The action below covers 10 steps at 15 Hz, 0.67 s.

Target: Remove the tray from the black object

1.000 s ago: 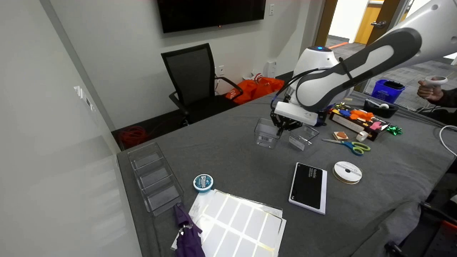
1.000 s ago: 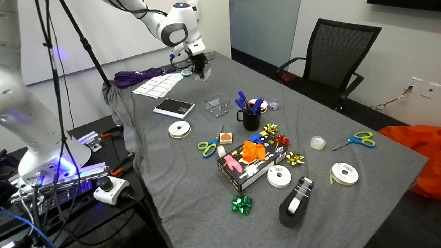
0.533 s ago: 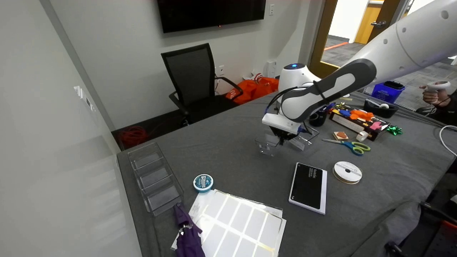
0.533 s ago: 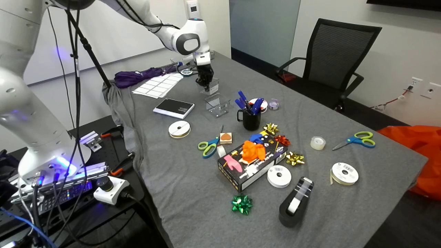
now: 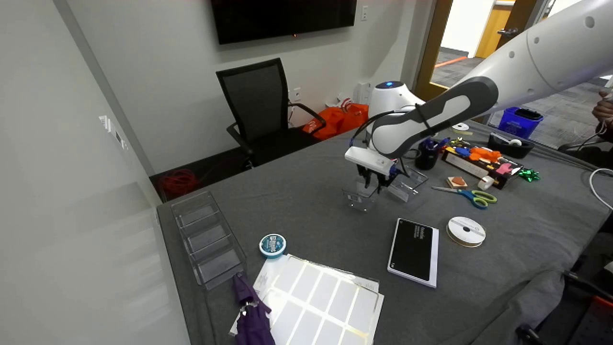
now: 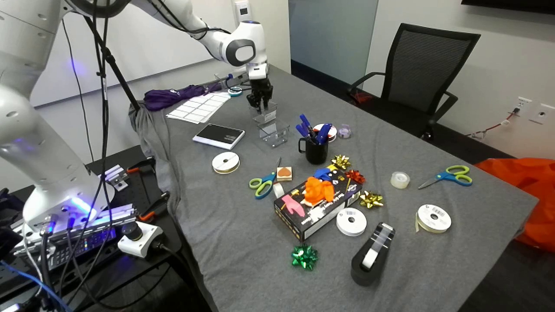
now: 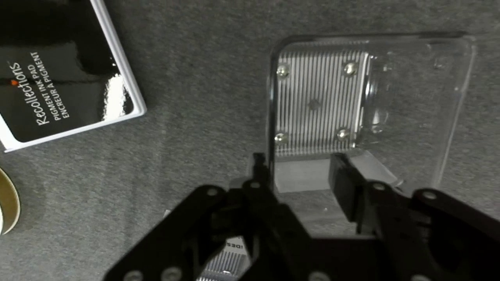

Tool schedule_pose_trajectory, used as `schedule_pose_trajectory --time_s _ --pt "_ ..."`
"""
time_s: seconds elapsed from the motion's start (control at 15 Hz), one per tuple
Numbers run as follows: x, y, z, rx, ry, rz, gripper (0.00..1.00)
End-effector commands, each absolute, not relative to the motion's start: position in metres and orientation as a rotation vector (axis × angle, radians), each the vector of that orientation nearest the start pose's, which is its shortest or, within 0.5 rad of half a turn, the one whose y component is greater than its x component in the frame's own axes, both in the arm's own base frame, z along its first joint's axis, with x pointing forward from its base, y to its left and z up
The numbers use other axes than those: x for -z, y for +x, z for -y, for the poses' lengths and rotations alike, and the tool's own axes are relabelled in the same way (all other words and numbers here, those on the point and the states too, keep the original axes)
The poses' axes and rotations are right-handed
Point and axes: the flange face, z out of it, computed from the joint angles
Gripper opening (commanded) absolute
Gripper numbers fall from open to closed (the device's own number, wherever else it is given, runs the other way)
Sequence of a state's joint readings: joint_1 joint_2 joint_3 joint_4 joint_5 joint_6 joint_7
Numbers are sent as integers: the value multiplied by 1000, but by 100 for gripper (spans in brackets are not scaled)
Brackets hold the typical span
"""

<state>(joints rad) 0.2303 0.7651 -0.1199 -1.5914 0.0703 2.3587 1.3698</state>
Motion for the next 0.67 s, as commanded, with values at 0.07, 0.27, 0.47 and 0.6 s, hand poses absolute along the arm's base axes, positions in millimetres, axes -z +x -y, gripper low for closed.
schedule_pose_trajectory --time_s 0.07,0.27,0.47,0.6 --pt "-228 683 -88 35 -2545 -1775 84" --pt "-253 678 -89 49 -2579 -1703 100" --pt "-274 671 -86 66 -2613 -1642 100" --pt "-285 666 -83 73 -2625 -1610 100"
